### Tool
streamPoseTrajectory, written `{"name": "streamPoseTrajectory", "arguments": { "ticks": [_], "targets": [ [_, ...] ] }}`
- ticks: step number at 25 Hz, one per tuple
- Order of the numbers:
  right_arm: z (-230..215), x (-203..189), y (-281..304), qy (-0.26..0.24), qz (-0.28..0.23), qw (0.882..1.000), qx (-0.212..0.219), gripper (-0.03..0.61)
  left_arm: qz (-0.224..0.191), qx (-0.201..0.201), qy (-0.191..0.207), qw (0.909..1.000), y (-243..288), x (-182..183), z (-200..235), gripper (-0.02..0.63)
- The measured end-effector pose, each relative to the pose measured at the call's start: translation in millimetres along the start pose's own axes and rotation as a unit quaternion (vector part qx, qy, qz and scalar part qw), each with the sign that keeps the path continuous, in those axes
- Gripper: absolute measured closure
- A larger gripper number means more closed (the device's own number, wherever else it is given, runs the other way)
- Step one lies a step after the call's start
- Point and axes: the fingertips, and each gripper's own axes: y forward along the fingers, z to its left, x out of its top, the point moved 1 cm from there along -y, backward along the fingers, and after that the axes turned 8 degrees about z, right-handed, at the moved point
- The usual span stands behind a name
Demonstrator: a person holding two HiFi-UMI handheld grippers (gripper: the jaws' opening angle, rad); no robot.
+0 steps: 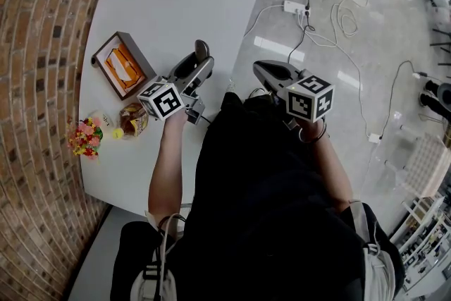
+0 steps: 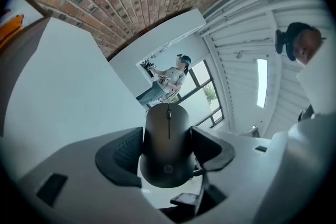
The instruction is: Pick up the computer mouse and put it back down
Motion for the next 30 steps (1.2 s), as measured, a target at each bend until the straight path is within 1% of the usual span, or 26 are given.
{"name": "streamPoseTrajectory", "arguments": {
  "ticks": [4,10,12,17,22,30],
  "targets": [
    [0.3,0.5,0.0,0.001,-0.001,1.0,0.0,0.561,-0.032,-0.042,-0.039,0.9978,-5.3,4.2,-11.6,0.313],
    [1.5,0.8,0.9,0.0,-0.001,1.0,0.003,0.561,-0.052,-0.094,-0.057,0.9925,-6.7,5.3,-31.2,0.313],
    [2.2,0.7,0.8,-0.001,-0.002,1.0,0.004,0.561,-0.053,-0.106,-0.058,0.9913,-6.6,3.6,-35.3,0.313],
    [2.9,1.3,-1.4,0.004,-0.009,1.0,0.007,0.561,-0.059,-0.125,-0.054,0.9889,-8.0,3.9,-47.0,0.313],
    [5.3,1.6,-1.3,0.004,-0.013,1.0,0.01,0.561,-0.054,-0.126,-0.04,0.9897,-7.2,2.9,-53.9,0.313],
    [7.0,2.1,-0.4,0.001,-0.011,1.0,0.011,0.561,-0.054,-0.131,-0.032,0.9893,-7.8,1.4,-57.7,0.313]
  ]
}}
